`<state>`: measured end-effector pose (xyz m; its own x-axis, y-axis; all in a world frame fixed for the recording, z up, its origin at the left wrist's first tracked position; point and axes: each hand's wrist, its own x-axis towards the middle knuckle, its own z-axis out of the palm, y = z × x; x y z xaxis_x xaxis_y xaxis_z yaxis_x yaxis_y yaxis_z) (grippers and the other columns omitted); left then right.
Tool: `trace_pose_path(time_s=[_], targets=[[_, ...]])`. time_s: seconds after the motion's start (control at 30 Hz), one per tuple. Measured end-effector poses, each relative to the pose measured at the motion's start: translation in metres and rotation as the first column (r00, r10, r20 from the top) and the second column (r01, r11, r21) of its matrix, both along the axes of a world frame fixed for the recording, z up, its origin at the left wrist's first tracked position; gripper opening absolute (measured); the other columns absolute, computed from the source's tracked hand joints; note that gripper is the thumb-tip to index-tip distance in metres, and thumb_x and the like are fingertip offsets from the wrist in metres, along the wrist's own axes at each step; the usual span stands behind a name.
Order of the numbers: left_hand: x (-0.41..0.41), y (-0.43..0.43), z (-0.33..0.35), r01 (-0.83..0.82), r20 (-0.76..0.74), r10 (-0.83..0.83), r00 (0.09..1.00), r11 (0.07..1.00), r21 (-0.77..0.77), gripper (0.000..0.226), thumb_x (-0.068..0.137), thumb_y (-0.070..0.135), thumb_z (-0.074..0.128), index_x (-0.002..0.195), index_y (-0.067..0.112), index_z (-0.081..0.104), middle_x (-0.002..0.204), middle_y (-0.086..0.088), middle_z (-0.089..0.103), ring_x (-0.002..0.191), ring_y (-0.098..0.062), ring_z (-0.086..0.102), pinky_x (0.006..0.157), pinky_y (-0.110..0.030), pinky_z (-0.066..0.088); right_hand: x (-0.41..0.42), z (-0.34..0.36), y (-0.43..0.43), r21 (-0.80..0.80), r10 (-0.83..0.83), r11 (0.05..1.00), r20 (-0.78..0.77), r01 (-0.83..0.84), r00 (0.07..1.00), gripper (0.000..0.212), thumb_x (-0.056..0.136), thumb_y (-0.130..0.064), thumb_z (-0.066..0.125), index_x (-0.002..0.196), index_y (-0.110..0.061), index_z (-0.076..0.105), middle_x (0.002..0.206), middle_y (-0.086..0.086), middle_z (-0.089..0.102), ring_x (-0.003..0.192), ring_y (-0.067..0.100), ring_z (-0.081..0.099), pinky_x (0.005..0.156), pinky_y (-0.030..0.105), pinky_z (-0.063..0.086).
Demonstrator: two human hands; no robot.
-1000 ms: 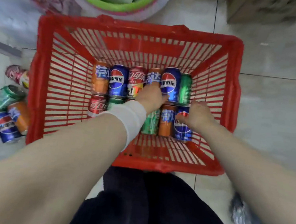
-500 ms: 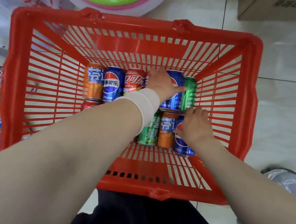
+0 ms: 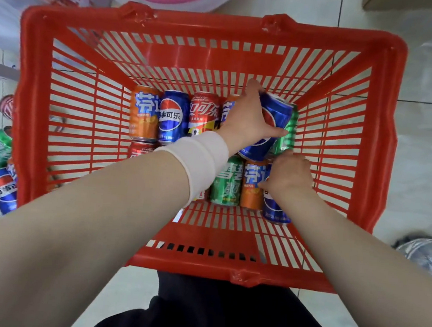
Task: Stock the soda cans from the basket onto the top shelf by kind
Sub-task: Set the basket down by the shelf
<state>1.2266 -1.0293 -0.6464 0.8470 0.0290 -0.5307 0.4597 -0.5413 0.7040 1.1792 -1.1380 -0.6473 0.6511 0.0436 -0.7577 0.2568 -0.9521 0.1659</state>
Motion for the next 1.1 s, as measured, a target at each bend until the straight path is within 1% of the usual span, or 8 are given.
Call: trace_pose_path(time_s=[0.13,0.27,0.4,0.5,0.63,0.73,0.93,1.1], targets=[[-0.017,0.022,0.016,-0.144,0.055,0.145,0.988,0.989,-0.027,0.086,0.059,0.034,0.086,0.125,0.010,0.037,0.116,-0.002,0.053,0.103,-0.014,0.052,0.085,-0.021,0.042,0.011,-0.004,0.009,-0.125,0.020,0.991,-0.161,-0.040,0.987,0.080,0.073,-0.057,0.067,0.132,-0.011,0.041,0.130,0.011,0.048,0.122,0.030,0.042,0.098,0.037,0.036],[-0.041,0.046,0.028,-0.373,-0.157,0.345,0.925,0.902,-0.216,0.071,0.065,0.026,0.083,0.120,0.014,0.040,0.111,0.000,0.058,0.099,-0.013,0.059,0.087,-0.026,0.048,0.014,0.000,0.009,-0.039,-0.148,0.989,-0.242,0.143,0.959,0.078,0.068,-0.049,0.076,0.127,-0.007,0.047,0.112,0.009,0.054,0.108,0.026,0.054,0.083,0.033,0.047],[-0.067,0.063,0.042,-0.529,-0.331,0.434,0.838,0.795,-0.296,0.115,0.043,0.042,0.085,0.140,0.019,0.027,0.126,-0.005,0.058,0.111,-0.020,0.060,0.097,-0.038,0.048,0.013,0.016,-0.006,0.122,-0.266,0.945,-0.252,0.303,0.931,0.083,0.062,-0.043,0.083,0.126,-0.005,0.047,0.120,0.010,0.057,0.110,0.028,0.056,0.082,0.031,0.046],[-0.087,0.070,0.061,-0.593,-0.367,0.478,0.798,0.734,-0.332,0.096,0.043,0.034,0.085,0.126,0.014,0.041,0.114,-0.009,0.064,0.102,-0.021,0.065,0.093,-0.042,0.051,0.005,0.037,-0.014,0.222,-0.375,0.887,-0.167,0.405,0.912,0.088,0.058,-0.041,0.085,0.126,-0.002,0.045,0.121,0.011,0.056,0.111,0.030,0.055,0.077,0.030,0.044],[-0.110,0.075,0.109,-0.605,-0.434,0.443,0.785,0.700,-0.379,0.061,0.072,0.009,0.077,0.120,0.016,0.040,0.100,-0.001,0.064,0.090,-0.015,0.064,0.089,-0.036,0.051,-0.007,0.087,-0.017,0.383,-0.407,0.821,-0.126,0.423,0.905,0.085,0.058,-0.035,0.086,0.125,-0.004,0.045,0.123,0.012,0.055,0.112,0.031,0.054,0.081,0.030,0.044],[-0.125,0.074,0.167,-0.599,-0.477,0.402,0.781,0.699,-0.391,0.053,0.079,0.009,0.070,0.122,0.015,0.040,0.105,-0.003,0.063,0.096,-0.019,0.064,0.091,-0.038,0.051,-0.021,0.152,-0.018,0.510,-0.473,0.691,-0.217,0.512,0.854,0.080,0.056,-0.029,0.088,0.121,-0.009,0.046,0.118,0.008,0.057,0.112,0.028,0.052,0.088,0.032,0.043],[-0.147,0.076,0.306,-0.603,-0.540,0.335,0.772,0.655,-0.456,0.069,0.081,0.016,0.069,0.137,0.017,0.028,0.126,-0.011,0.057,0.100,-0.023,0.063,0.086,-0.041,0.053,-0.054,0.309,-0.025,0.620,-0.674,0.226,-0.457,0.751,0.581,0.064,0.056,-0.013,0.088,0.109,-0.020,0.053,0.112,0.001,0.061,0.100,0.017,0.061,0.080,0.027,0.053],[-0.159,0.078,0.416,-0.600,-0.535,0.298,0.791,0.551,-0.580,0.065,0.068,0.011,0.058,0.129,0.013,0.036,0.108,-0.012,0.059,0.087,-0.019,0.065,0.077,-0.032,0.057,-0.067,0.423,-0.035,0.623,-0.651,0.035,-0.579,0.781,0.491,0.064,0.059,-0.006,0.085,0.111,-0.022,0.051,0.114,0.004,0.063,0.094,0.015,0.063,0.069,0.020,0.055]])
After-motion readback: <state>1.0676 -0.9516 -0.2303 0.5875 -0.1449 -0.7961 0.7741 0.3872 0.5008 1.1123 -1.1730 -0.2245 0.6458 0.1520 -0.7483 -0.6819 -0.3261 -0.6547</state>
